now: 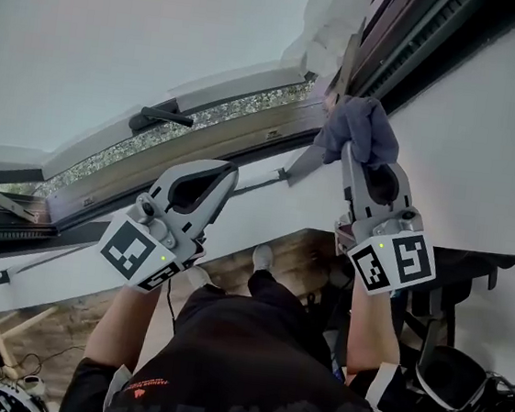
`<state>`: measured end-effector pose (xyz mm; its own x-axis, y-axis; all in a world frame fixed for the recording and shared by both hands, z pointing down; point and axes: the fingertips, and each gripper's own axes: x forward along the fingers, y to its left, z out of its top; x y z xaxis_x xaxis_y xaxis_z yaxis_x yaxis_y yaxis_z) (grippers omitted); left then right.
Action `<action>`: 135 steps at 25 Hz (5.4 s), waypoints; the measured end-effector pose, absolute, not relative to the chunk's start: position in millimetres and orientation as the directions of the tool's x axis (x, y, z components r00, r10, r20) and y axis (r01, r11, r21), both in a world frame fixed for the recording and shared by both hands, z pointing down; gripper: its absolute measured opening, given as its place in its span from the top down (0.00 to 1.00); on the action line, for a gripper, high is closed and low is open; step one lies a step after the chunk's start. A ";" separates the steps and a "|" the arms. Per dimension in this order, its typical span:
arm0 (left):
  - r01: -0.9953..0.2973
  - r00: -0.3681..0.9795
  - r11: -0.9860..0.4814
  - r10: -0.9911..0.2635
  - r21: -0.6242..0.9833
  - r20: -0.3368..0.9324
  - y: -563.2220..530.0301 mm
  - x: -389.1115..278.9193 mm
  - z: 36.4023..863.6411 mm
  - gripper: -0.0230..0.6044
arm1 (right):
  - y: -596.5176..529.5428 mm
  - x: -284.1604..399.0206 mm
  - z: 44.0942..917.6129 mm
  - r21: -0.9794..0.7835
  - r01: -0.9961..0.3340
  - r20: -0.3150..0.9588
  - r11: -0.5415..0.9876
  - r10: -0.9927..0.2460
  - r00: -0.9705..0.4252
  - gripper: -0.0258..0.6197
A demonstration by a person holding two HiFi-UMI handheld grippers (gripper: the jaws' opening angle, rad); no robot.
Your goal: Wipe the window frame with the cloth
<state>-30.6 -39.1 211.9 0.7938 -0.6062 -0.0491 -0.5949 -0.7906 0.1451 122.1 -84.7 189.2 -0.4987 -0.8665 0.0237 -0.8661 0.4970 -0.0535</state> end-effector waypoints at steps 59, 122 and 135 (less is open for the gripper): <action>-0.520 0.848 -0.801 -0.525 0.297 0.071 -75.8 26.6 301.2 0.93 | -140.8 200.1 333.5 -0.106 -0.968 0.210 0.227 -0.946 -0.245 0.87; -0.549 0.836 -0.751 -0.496 0.367 0.235 -47.2 -6.7 404.4 0.93 | -159.9 159.6 489.0 -0.251 -0.947 0.346 0.199 -0.895 -0.280 0.87; -0.559 0.829 -0.737 -0.513 0.381 0.224 -38.5 -23.9 406.5 0.93 | -150.4 127.8 491.0 -0.250 -0.937 0.359 0.245 -0.875 -0.325 0.87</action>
<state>-23.9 -38.5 406.5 0.8285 -0.5130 0.2244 -0.5591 -0.7365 0.3807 127.8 -150.4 491.0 -0.3247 -0.8751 0.3587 -0.9367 0.2450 -0.2502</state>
